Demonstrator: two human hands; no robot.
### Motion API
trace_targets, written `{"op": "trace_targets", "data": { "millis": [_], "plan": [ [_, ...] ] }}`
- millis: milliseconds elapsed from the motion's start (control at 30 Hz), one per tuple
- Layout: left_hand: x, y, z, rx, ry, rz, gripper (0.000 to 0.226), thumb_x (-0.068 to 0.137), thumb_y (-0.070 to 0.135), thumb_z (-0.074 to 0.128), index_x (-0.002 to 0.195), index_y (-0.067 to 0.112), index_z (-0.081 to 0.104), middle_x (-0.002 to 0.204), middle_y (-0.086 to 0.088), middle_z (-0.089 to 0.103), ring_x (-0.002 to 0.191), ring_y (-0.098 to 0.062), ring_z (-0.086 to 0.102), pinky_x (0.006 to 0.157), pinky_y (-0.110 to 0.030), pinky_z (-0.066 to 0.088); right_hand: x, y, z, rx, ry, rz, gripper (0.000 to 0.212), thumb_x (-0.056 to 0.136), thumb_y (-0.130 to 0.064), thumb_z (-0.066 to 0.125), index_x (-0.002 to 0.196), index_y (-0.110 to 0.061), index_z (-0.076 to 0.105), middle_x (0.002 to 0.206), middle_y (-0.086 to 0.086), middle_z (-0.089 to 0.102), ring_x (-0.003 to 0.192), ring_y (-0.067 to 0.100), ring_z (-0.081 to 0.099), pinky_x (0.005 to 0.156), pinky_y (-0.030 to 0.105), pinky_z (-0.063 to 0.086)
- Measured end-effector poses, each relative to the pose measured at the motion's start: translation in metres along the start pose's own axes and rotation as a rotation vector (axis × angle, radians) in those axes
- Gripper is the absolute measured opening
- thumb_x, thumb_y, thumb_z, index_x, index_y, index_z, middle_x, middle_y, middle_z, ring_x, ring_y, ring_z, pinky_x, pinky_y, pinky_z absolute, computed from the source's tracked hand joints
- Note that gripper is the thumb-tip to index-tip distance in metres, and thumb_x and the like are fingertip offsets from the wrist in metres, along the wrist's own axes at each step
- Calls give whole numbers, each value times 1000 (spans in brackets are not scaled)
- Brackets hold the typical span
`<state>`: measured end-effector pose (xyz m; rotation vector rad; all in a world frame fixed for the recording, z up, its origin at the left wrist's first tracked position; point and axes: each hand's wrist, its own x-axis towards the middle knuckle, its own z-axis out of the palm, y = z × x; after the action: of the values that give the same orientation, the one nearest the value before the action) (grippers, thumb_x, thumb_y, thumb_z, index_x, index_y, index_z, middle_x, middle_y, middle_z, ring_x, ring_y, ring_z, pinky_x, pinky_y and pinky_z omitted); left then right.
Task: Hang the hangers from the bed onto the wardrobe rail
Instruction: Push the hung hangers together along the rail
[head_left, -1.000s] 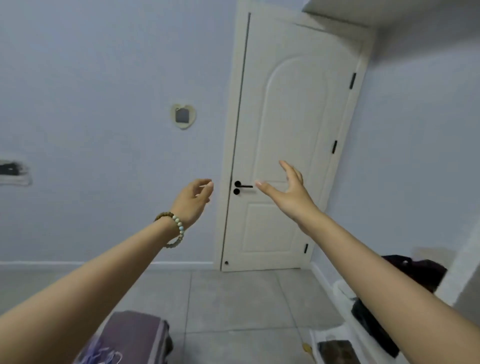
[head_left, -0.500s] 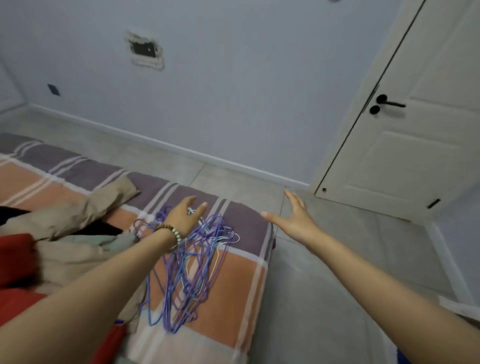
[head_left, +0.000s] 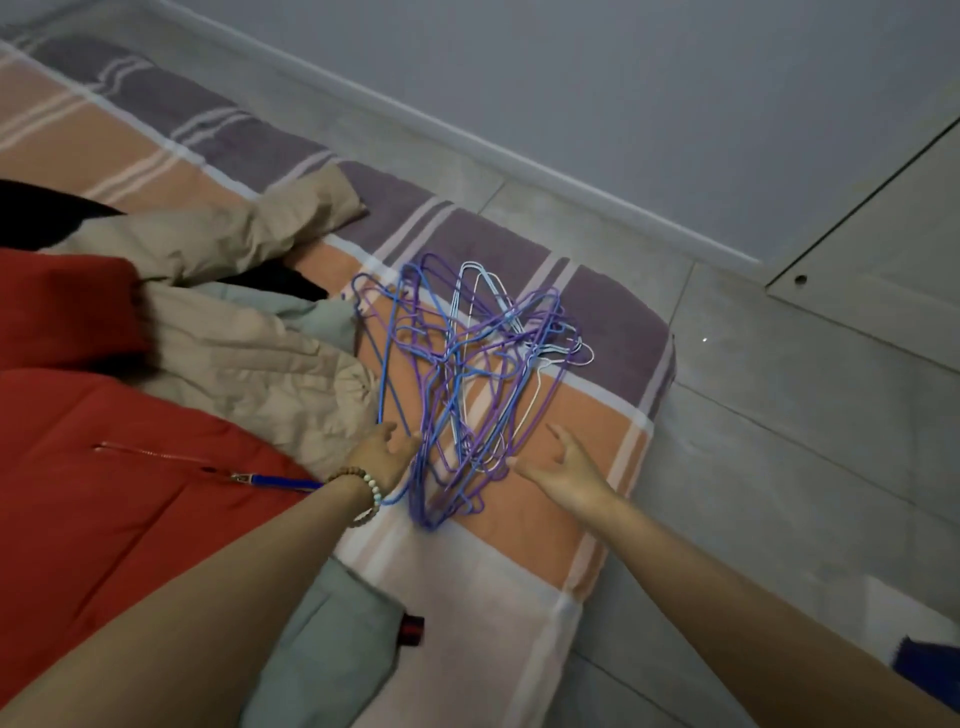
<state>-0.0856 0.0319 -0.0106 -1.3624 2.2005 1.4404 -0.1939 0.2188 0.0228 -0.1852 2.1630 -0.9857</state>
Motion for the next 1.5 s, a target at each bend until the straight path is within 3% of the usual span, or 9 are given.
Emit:
{"op": "trace_targets", "data": {
  "millis": [100, 367, 467, 567, 733, 833, 1067, 1400, 1500],
  "plan": [
    [7, -28, 20, -21, -24, -36, 54, 91, 28, 53, 138, 4, 37, 141, -16, 43, 127, -29, 45, 104, -31, 33, 18, 27, 37, 123, -17, 36, 80, 77, -20, 75, 143, -9, 31, 147, 8, 36, 132, 22, 40, 109, 27, 33],
    [26, -66, 57, -126, -17, -94, 46, 92, 27, 52, 132, 6, 45, 135, -15, 50, 124, -25, 48, 97, -23, 34, 45, 65, 103, 516, -65, 123, 58, 85, 9, 57, 138, -1, 35, 138, 18, 46, 109, 23, 51, 54, 6, 48],
    [30, -76, 67, -176, 2, -112, 42, 93, 25, 51, 129, 5, 49, 130, -14, 54, 119, -25, 51, 90, -19, 34, 50, 73, 120, 562, -122, 156, 55, 88, 5, 55, 139, -2, 35, 140, 15, 44, 126, 27, 48, 70, 12, 52],
    [33, -79, 72, -263, 62, -155, 36, 92, 26, 51, 121, 3, 55, 118, -11, 59, 106, -22, 55, 81, -16, 34, 53, 77, 133, 526, -130, 169, 49, 89, 3, 55, 135, -2, 40, 136, 17, 49, 117, 25, 54, 90, 27, 45],
    [35, -83, 77, -323, 120, -64, 16, 91, 25, 54, 86, 11, 61, 74, -2, 58, 74, -17, 51, 57, -11, 41, 50, 74, 140, 508, -190, 145, 37, 93, -6, 51, 130, -2, 47, 99, 7, 60, 75, 0, 57, 63, 1, 43],
    [31, -79, 74, -378, 130, 16, 23, 92, 23, 52, 69, 19, 53, 56, 6, 55, 53, -8, 51, 58, -24, 42, 43, 64, 134, 614, -212, 118, 17, 93, -3, 49, 108, -9, 56, 82, -1, 61, 54, -8, 59, 50, 4, 43],
    [-7, -40, 69, -645, 162, 173, 26, 97, 18, 40, 73, 18, 48, 72, 0, 58, 54, 0, 59, 48, -16, 47, 10, 36, 95, 779, -289, 15, 11, 90, -8, 57, 90, -18, 63, 79, -6, 73, 65, 6, 68, 60, 14, 50],
    [-92, 103, 72, -670, -105, 503, 21, 97, 17, 40, 78, 17, 48, 75, -6, 63, 71, -6, 70, 65, -26, 53, -67, -9, -39, 701, -31, -95, 5, 87, -4, 60, 91, -4, 57, 70, 6, 64, 45, 5, 62, 47, 15, 51],
    [-122, 154, 70, -616, -213, 572, 21, 97, 20, 41, 77, 18, 48, 57, -1, 68, 55, -11, 65, 57, -25, 52, -101, -20, -97, 544, 49, -133, 14, 90, -12, 58, 76, -13, 57, 69, 2, 64, 40, 6, 59, 47, 19, 49]
  ]
}}
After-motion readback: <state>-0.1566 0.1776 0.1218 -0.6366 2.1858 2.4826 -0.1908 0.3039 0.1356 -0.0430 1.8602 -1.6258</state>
